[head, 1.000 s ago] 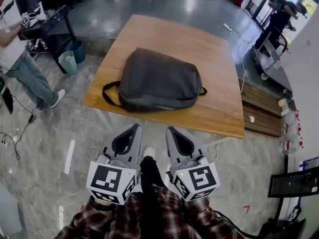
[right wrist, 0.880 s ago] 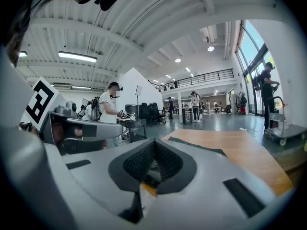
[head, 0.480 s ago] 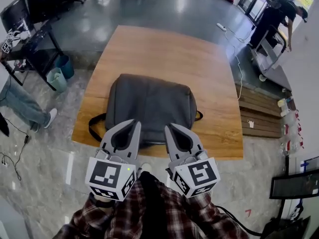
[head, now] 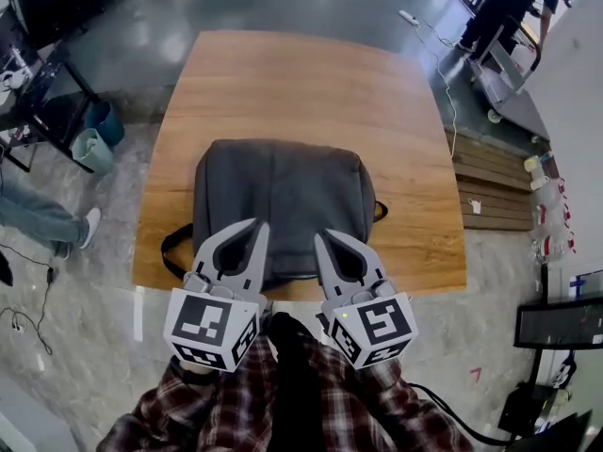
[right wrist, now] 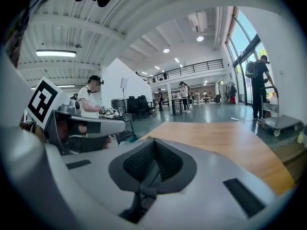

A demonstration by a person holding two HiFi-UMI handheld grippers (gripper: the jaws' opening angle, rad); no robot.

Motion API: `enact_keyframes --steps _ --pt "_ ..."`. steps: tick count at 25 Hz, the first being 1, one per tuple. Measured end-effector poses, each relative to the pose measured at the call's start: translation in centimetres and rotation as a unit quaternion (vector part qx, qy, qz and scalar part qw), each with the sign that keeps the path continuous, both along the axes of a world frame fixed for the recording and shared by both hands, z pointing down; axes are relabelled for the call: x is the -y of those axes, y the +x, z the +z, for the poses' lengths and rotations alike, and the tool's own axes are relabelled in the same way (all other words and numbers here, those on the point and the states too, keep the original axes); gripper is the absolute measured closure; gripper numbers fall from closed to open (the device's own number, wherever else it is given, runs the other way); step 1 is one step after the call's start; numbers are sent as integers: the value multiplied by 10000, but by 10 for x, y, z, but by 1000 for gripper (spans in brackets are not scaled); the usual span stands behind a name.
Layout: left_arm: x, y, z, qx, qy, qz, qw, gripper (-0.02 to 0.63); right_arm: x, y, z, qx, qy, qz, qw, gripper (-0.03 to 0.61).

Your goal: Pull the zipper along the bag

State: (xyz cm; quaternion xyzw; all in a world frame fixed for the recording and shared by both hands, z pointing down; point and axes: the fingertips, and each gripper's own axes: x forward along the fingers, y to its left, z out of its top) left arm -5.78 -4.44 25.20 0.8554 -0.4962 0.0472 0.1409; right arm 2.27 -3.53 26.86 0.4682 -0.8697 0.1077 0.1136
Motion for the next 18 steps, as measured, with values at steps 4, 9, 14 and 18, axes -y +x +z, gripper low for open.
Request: enact_keyframes --steps 4,9,14,18 --pt "11 0 17 6 -177 127 9998 603 5 -2 16 -41 -174 128 9998 568" --pt "13 -6 65 58 -782 218 9967 603 8 -1 61 93 -719 265 9970 568" --pt "0 -10 134 346 -1515 317 9873 603 -1 -5 113 82 -1297 352 9909 568" --pt "-12 -7 188 467 -2161 479 9741 603 -9 -10 149 -5 -1719 339 9845 568"
